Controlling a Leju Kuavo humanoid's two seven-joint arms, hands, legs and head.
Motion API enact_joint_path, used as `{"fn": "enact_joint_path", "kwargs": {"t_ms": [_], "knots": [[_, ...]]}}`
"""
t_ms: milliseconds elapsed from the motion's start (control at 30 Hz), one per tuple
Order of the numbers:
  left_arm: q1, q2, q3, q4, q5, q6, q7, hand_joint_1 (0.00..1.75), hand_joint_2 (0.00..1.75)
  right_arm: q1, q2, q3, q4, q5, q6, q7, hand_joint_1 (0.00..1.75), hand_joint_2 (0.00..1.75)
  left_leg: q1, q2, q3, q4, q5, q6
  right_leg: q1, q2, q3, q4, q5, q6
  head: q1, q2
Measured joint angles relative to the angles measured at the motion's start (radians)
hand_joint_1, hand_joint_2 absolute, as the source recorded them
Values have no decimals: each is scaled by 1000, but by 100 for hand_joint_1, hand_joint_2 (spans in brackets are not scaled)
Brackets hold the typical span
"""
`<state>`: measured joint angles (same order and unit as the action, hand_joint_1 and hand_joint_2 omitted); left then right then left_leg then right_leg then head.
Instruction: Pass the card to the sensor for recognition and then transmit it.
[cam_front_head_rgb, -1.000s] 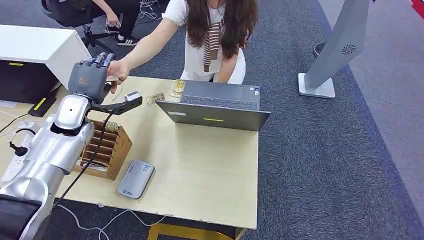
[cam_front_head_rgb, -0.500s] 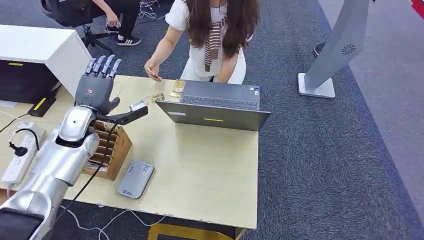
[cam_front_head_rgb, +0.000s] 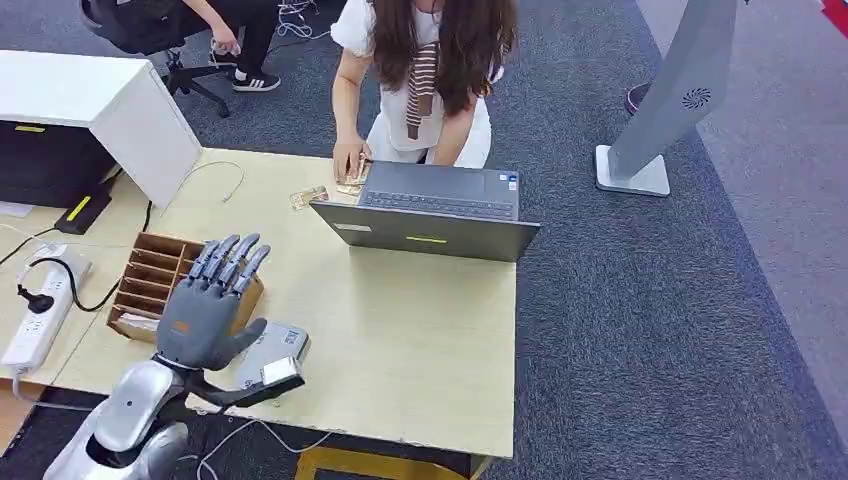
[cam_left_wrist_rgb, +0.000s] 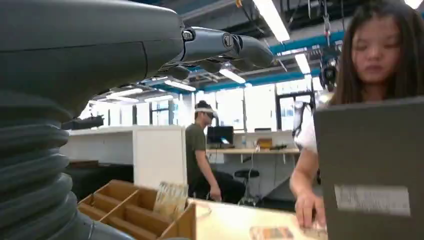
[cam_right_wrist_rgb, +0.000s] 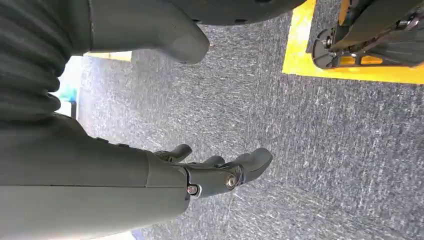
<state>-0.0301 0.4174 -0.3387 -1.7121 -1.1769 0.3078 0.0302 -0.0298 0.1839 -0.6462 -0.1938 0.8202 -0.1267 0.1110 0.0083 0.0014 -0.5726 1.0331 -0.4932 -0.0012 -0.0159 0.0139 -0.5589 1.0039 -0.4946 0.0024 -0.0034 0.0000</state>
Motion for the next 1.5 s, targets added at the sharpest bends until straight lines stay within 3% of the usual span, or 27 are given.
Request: {"fn": "enact_joint_path", "kwargs": {"t_ms": [167, 300, 933, 1500], "knots": [[93, 42, 40, -45, 18, -134, 35, 0, 175, 0, 0, -14, 0, 3, 0, -6, 0, 175, 0, 0, 0, 0, 0, 0, 0, -1, 0, 0, 0, 0, 0, 0], [117, 58, 84, -46, 33, -181, 47, 0, 175, 0, 0, -23, 0, 15, -2, -10, 0, 175, 0, -1, 0, 0, 1, -1, 0, -2, 1, 0, 0, 0, 0, 0], [160, 93, 219, -46, 88, -278, 101, 0, 175, 0, 2, -32, 0, 37, -1, -3, 0, 175, 1, -1, 0, 0, 1, -1, 0, -2, 1, 0, 0, 0, 0, 0], [200, 106, 305, -42, 116, -309, 139, 0, 175, 0, 5, -39, 0, 57, 2, -2, 0, 175, 1, -1, 0, 0, 1, -1, 0, -3, 1, 0, 0, 0, 0, 0]]}}
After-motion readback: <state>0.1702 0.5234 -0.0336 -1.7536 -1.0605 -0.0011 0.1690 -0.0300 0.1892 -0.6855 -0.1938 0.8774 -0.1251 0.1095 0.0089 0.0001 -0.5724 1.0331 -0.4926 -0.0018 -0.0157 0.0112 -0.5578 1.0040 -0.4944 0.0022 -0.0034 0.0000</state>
